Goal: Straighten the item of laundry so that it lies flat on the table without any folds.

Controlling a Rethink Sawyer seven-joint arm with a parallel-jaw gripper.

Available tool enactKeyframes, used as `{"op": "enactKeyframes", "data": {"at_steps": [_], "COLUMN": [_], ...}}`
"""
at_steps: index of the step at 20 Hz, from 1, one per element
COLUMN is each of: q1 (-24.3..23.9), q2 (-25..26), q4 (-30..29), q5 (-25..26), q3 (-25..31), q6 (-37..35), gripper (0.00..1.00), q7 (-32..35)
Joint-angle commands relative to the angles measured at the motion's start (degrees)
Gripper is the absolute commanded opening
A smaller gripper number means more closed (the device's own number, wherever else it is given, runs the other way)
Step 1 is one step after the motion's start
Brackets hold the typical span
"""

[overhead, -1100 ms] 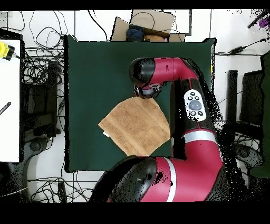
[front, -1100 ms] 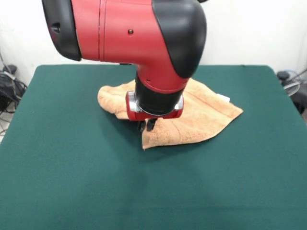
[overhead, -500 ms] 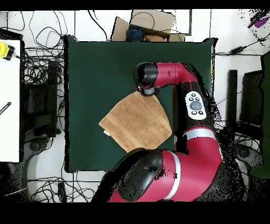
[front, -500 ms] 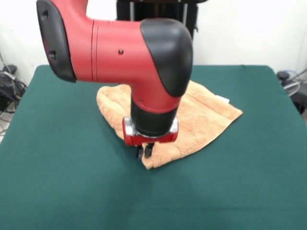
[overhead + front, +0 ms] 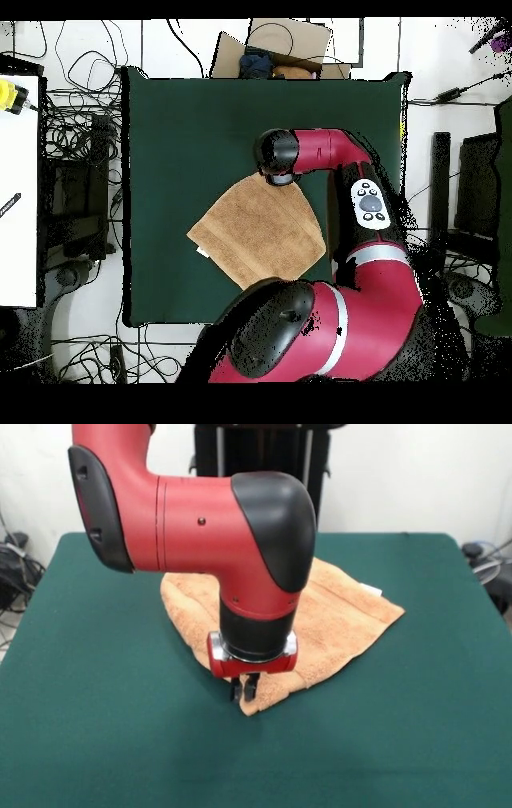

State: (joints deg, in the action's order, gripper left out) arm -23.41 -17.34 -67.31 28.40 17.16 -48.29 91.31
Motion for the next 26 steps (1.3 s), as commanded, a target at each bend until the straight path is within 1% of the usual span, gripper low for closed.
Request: {"op": "enactKeyframes", "data": {"at_steps": [1, 5, 9, 10, 16, 20, 21, 26], "q1": [1.4, 1.6, 1.3, 1.2, 1.0, 0.6, 0.5, -0.6], "q2": [-2.0, -2.0, -1.7, -1.6, -0.8, -0.7, -0.7, -0.4], "q4": [-8.8, -9.5, -9.6, -9.4, -7.6, -7.5, -7.5, -8.2], "q5": [3.9, 3.3, 3.3, 3.2, 2.6, 2.4, 2.4, 1.6], "q3": [-1.5, -1.7, -1.2, -1.0, -0.6, -0.3, -0.2, 0.8], "q6": [3.4, 3.0, 2.5, 2.3, 0.5, 0.7, 0.7, 1.8], "gripper": [0.00, 0.00, 0.00, 1.00, 1.00, 1.00, 0.00, 0.00], "q7": [-1.1, -0.2, -1.0, -1.3, -2.0, -2.3, -2.4, -2.6]}}
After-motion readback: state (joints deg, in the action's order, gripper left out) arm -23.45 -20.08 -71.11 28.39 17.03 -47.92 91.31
